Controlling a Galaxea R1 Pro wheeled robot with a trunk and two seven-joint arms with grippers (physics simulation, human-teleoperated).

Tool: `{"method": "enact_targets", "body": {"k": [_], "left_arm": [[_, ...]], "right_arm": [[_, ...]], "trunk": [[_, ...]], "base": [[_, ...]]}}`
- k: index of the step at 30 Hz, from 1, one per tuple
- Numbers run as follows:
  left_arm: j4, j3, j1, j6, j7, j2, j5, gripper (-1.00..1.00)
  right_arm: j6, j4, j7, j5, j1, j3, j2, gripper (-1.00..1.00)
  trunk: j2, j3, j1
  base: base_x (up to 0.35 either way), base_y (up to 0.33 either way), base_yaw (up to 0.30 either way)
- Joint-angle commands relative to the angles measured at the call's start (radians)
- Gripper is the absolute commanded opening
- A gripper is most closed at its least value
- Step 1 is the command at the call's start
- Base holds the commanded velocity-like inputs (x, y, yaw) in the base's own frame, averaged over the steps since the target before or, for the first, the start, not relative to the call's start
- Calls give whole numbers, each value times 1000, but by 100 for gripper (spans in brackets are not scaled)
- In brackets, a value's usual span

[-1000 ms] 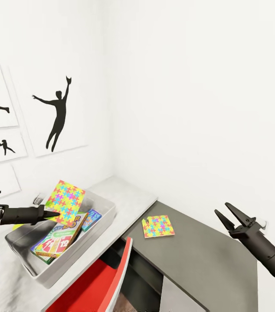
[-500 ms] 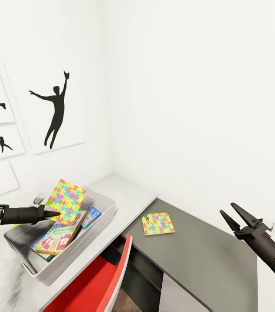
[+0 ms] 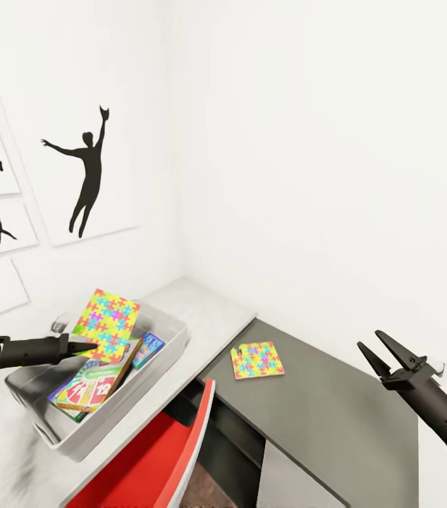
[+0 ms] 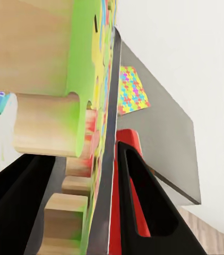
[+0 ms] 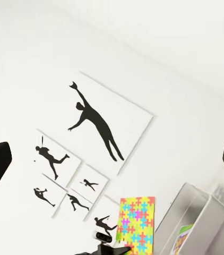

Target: Put all the toys in the child's room - the three board games (two on the bed and one on the table), the two jigsaw puzzles on the table, and the tennis ball on the table - inside the toy box on the table in the child's room.

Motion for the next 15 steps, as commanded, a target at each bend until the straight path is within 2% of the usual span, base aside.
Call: {"method": "enact_targets", "body": {"k": [1,15], "left_arm": [[1,-6,-1,7,-10,0,7,-100],[1,-1,-1,-4,-28,7,6,-100]], "right_arm": [[4,0,3,1,-1,-1,0,100],[3,0,2,1,-1,2,2,100]], "trunk": [[-1,-3,0],[-1,-26,0]], "base": [[0,0,0],[0,0,0]]}}
